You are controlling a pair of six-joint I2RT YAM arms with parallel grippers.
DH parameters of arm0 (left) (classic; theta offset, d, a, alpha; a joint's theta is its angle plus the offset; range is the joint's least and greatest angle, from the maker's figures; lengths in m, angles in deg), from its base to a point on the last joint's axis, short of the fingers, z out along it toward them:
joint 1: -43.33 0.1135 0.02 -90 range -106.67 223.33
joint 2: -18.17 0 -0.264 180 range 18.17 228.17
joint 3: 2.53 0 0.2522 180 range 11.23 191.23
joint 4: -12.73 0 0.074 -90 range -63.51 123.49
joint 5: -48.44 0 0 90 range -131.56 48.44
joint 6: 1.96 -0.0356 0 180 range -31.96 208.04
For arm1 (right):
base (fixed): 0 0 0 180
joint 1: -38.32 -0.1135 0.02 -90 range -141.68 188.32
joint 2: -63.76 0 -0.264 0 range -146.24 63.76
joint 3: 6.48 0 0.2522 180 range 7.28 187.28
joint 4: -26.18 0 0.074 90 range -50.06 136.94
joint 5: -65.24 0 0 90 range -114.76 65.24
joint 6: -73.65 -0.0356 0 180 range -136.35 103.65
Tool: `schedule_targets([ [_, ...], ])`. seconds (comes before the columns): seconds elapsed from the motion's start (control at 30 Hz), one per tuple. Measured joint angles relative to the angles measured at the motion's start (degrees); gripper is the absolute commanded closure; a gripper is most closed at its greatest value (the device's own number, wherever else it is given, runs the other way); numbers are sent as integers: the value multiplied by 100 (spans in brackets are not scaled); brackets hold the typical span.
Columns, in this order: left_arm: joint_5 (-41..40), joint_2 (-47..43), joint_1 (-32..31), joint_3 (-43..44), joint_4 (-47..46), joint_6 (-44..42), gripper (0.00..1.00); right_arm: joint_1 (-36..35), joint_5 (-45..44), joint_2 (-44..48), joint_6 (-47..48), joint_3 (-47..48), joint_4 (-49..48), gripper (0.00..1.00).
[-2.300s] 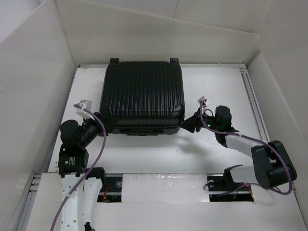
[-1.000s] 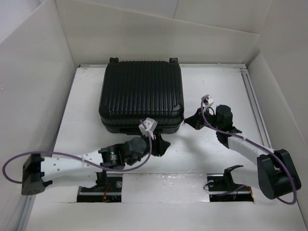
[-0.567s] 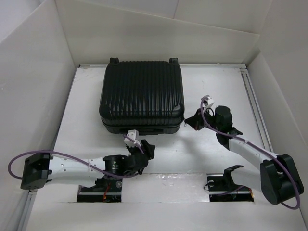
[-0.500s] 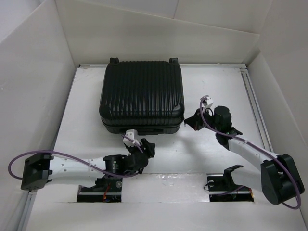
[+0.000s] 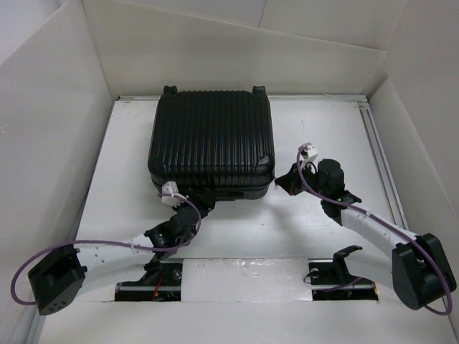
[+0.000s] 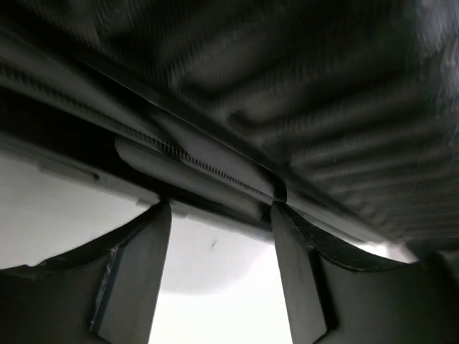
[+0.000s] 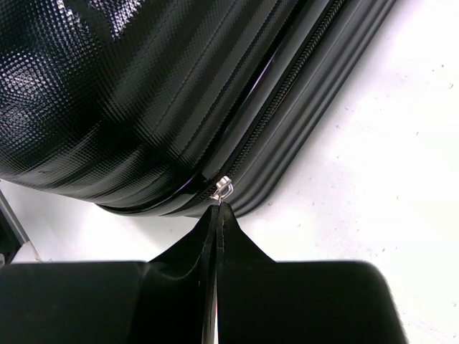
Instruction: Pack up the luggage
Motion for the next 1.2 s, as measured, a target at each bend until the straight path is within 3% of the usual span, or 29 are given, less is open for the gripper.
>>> schedule_targets([
  [0.1,358,157,291,-24,-306,-24,48,-7,-15,0,0,20,37,100],
  [0.27,741,835,483,-20,-763,-129,61,-57,-61,4,0,26,70,100],
  [0.5,841,1432,546,-15,-1471,-103,70,-109,-179,101,24,26,170,100],
  [0.7,905,1912,588,96,-1947,-192,100,-337,-332,162,39,28,286,100],
  [1.07,1152,3156,627,518,-3080,-352,100,-1676,-1755,308,-120,227,691,100],
  [1.2,1132,3346,575,627,-3204,-404,100,-2282,-2352,-186,-269,627,817,100],
])
